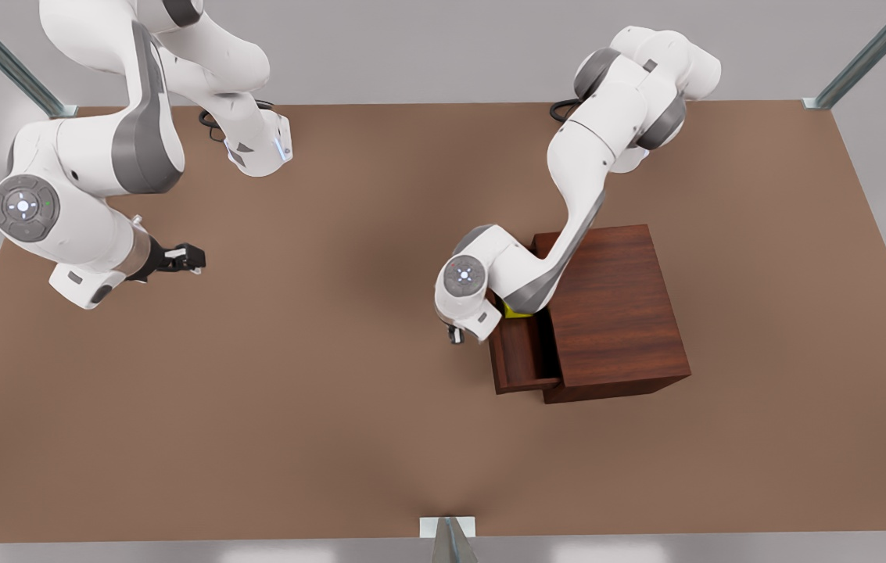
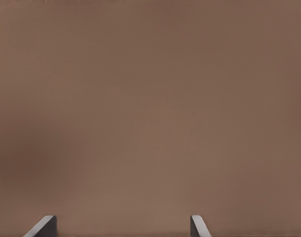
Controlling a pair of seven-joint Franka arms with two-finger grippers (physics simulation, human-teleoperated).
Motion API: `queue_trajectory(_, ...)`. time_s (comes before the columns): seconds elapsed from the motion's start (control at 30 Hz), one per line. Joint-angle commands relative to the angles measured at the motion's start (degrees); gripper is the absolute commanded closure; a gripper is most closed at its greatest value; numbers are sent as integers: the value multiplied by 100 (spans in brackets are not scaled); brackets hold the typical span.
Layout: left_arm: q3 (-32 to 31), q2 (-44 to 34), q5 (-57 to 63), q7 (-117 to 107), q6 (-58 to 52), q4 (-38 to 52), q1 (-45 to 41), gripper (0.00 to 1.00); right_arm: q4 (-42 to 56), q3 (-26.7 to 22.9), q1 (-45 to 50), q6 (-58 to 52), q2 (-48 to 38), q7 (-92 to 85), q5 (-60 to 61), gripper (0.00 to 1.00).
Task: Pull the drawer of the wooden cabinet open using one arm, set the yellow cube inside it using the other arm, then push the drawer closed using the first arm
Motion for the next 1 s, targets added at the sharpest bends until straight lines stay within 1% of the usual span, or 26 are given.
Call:
queue_trajectory(0.0,-7,-7,-3,-963,-64,-34,-3,79,-2,4,0,-20,-2,784,1,0)
queue_trajectory(0.2,-130,-33,-3,611,-257,-157,147,79,-2,4,9,-20,33,784,1,0)
queue_trajectory(0.4,-174,-42,-12,954,-459,-210,261,79,-2,4,9,-29,42,784,10,0)
queue_trajectory(0.63,-570,-77,23,1068,-661,-324,885,79,-46,12,62,-29,59,784,10,0)
queue_trajectory(0.7,-1070,-86,339,1059,-749,-412,1351,79,-46,21,62,-38,59,784,10,0)
queue_trajectory(0.73,-1185,-86,392,1059,-828,-420,1492,79,-55,21,62,-38,68,784,10,0)
queue_trajectory(0.83,-1238,-191,392,1121,-1110,-456,1641,79,-55,30,62,-38,68,792,10,0)
queue_trajectory(0.97,-1273,-279,436,1253,-1180,-623,1720,79,-64,39,62,-38,68,784,10,0)
